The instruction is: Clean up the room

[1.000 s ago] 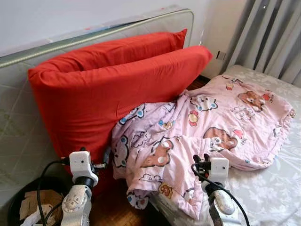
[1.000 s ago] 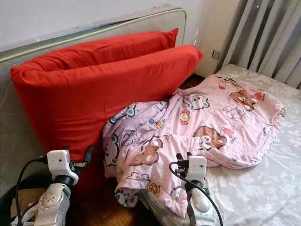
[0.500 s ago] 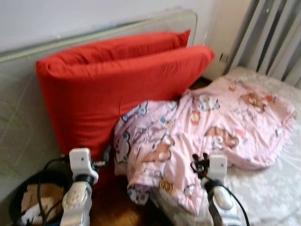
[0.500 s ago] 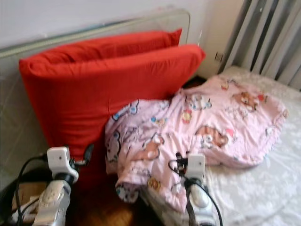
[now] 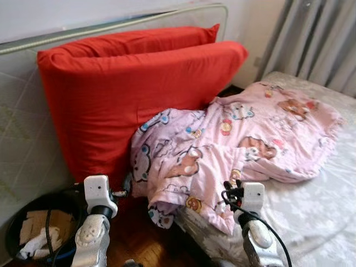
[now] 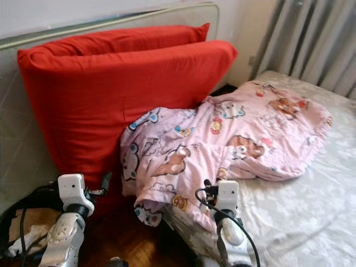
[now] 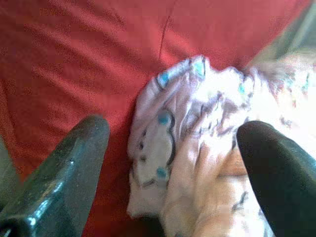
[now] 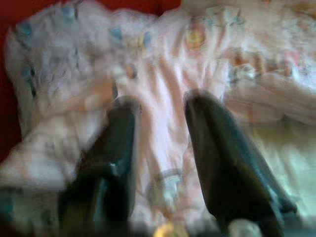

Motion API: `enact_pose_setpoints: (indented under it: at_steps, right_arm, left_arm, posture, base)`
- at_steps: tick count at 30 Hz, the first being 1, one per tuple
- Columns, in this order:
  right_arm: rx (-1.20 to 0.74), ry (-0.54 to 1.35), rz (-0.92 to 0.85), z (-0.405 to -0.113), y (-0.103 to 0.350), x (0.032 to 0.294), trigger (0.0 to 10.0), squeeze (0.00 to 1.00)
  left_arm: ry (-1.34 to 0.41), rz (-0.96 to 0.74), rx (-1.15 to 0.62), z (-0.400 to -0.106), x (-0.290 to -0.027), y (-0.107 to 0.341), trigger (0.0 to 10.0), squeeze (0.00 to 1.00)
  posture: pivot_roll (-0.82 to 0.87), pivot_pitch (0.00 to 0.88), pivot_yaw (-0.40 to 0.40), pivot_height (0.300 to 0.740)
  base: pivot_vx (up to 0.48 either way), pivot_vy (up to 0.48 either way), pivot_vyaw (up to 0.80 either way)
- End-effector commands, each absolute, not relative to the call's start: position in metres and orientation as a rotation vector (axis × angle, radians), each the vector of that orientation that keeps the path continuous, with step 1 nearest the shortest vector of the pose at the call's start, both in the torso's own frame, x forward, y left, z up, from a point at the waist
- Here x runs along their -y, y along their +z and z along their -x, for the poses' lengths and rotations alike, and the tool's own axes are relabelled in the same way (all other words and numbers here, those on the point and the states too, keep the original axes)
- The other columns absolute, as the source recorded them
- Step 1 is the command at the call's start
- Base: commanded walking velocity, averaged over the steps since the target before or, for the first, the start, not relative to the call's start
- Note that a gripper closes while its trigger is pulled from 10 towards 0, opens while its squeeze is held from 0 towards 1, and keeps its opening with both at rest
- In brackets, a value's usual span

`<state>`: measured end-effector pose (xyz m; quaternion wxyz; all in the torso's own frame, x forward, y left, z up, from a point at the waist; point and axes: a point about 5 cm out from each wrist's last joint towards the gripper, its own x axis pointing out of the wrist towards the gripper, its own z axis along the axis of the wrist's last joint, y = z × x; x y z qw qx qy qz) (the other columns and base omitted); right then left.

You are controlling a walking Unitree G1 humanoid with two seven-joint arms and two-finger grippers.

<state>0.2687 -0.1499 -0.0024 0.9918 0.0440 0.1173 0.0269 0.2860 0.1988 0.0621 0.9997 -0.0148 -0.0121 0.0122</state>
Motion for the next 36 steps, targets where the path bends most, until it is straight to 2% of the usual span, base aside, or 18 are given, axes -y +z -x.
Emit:
enact_pose_setpoints:
  at_steps: [1, 15, 20, 36]
  right_arm:
    - [-0.216, 0.073, -0.084, -0.2782, 0.0057, 0.1459, 10.0, 0.0]
    - [-0.24, 0.1, -0.084, -0.2768, 0.0024, 0.143, 10.0, 0.0]
    - [-0.225, 0.106, -0.092, -0.2775, 0.004, 0.1413, 10.0, 0.0]
    - [-0.262, 0.125, -0.094, -0.2745, -0.0013, 0.1377, 10.0, 0.0]
  left_arm:
    - [0.037, 0.03, -0.007, -0.2805, -0.2018, 0.0556, 10.0, 0.0]
    - [0.034, 0.034, -0.029, -0.2803, -0.2002, 0.0539, 10.0, 0.0]
    - [0.032, 0.035, -0.032, -0.2802, -0.2001, 0.0538, 10.0, 0.0]
    - [0.023, 0.029, -0.047, -0.2798, -0.1993, 0.052, 10.0, 0.0]
  posture:
    - [-0.03, 0.035, -0.044, 0.655]
    - [-0.03, 0.041, -0.049, 0.655]
    - [-0.03, 0.043, -0.049, 0.616]
    - [-0.03, 0.043, -0.052, 0.616]
  base:
    - [0.0, 0.0, 0.0]
    - [0.0, 0.0, 0.0]
    - [0.0, 0.0, 0.0]
    - [0.0, 0.0, 0.0]
